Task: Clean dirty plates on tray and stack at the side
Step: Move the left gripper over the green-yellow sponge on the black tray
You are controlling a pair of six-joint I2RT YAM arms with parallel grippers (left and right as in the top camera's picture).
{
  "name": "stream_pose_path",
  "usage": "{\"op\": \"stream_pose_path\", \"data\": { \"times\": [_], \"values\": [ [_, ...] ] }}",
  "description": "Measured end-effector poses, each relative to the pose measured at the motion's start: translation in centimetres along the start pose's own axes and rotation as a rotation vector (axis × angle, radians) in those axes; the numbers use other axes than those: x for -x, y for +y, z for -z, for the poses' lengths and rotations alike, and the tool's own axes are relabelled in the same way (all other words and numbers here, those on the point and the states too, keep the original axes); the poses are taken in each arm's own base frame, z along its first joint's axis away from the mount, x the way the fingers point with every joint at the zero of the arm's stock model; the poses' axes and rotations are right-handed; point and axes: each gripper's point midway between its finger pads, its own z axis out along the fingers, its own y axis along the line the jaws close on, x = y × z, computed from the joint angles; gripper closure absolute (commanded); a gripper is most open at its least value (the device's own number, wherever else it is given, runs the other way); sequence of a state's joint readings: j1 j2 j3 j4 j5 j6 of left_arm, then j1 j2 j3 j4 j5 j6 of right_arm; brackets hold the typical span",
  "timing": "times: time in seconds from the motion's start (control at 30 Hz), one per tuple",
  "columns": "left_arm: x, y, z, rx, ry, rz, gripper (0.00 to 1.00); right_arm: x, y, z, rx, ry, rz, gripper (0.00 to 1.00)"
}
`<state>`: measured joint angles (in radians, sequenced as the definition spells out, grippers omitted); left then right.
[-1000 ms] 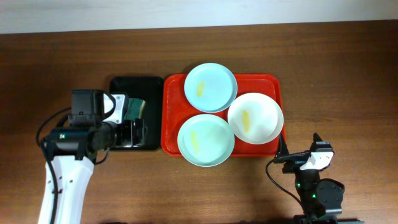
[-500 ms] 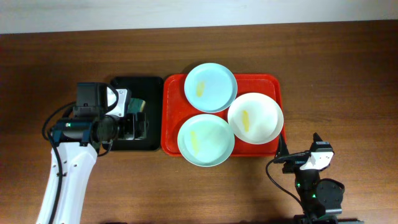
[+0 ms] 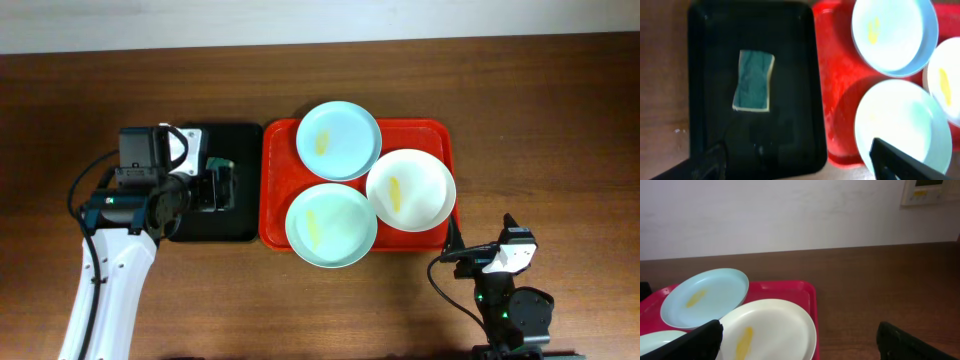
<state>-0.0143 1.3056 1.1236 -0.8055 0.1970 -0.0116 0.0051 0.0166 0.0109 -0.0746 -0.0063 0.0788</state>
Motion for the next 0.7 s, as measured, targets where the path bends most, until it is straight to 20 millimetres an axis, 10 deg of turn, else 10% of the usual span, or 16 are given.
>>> {"op": "stream_pose_path", "data": {
  "times": [0.2, 0.7],
  "values": [
    [0.6, 1.0, -0.2, 0.056, -0.021, 0.009, 0.89, 0.0, 0.0, 0.0, 0.000, 0.000, 0.000, 0.01],
    [-0.9, 4.3, -7.3, 0.161, 0.126, 0.000, 0.69, 0.0, 0.0, 0.0, 0.000, 0.000, 0.000, 0.01]
  ]
}}
